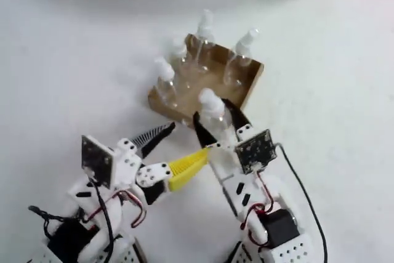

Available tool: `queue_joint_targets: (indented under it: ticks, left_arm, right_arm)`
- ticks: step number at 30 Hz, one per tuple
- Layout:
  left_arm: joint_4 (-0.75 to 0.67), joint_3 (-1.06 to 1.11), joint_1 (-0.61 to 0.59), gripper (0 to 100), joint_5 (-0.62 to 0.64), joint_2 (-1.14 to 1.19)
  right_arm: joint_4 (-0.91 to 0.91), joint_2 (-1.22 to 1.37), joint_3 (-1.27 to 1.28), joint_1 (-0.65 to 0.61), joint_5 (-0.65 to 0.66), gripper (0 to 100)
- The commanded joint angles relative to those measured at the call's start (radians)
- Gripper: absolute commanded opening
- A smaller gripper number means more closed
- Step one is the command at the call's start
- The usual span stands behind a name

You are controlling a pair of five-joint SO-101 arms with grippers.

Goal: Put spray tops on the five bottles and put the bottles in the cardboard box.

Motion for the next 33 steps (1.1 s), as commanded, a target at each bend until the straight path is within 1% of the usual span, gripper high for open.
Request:
queue_joint_targets:
  ticks: [1,5,6,8,11,14,15,17,20,25,27,29,33]
  left_arm:
    - [0.072,-0.117,0.022,23,-0.012,-0.008]
    - [0.089,-0.146,0.081,3,-0.026,-0.008]
    - [0.084,-0.143,0.096,1,-0.051,-0.008]
    - [0.084,-0.123,0.114,5,-0.068,-0.008]
    - [0.077,-0.081,0.133,2,-0.074,-0.008]
    - [0.072,-0.04,0.216,2,-0.075,-0.008]
    - [0.052,-0.026,0.252,2,-0.072,-0.008]
    - [0.008,0.003,0.306,2,-0.069,-0.008]
    - [-0.072,0.068,0.341,2,-0.068,-0.008]
    - [-0.255,0.21,0.34,2,-0.074,-0.008]
    - [-0.315,0.255,0.338,2,-0.074,-0.008]
    - [-0.342,0.281,0.326,2,-0.075,-0.007]
    - [-0.364,0.293,0.255,2,-0.074,-0.007]
  right_arm:
    - [-0.002,0.015,-0.071,0.05,-0.008,1.5]
    - [0.001,0.097,-0.106,0.077,-0.011,1.5]
    - [0.001,0.128,-0.124,0.084,-0.014,1.5]
    - [0.001,0.2,-0.161,0.082,-0.015,1.5]
    - [0.001,0.314,-0.241,0.061,-0.015,1.5]
    - [0.001,0.43,-0.333,0.038,-0.017,1.5]
    - [0.001,0.467,-0.359,0.03,-0.018,1.5]
    - [-0.001,0.538,-0.408,0.016,-0.061,1.5]
    - [-0.004,0.627,-0.471,0.004,-0.117,1.5]
    - [-0.001,0.697,-0.516,-0.044,-0.195,1.5]
    - [0.002,0.697,-0.514,-0.071,-0.203,1.5]
    - [0.03,0.697,-0.516,-0.082,-0.204,1.5]
    - [0.113,0.653,-0.525,-0.085,-0.207,1.5]
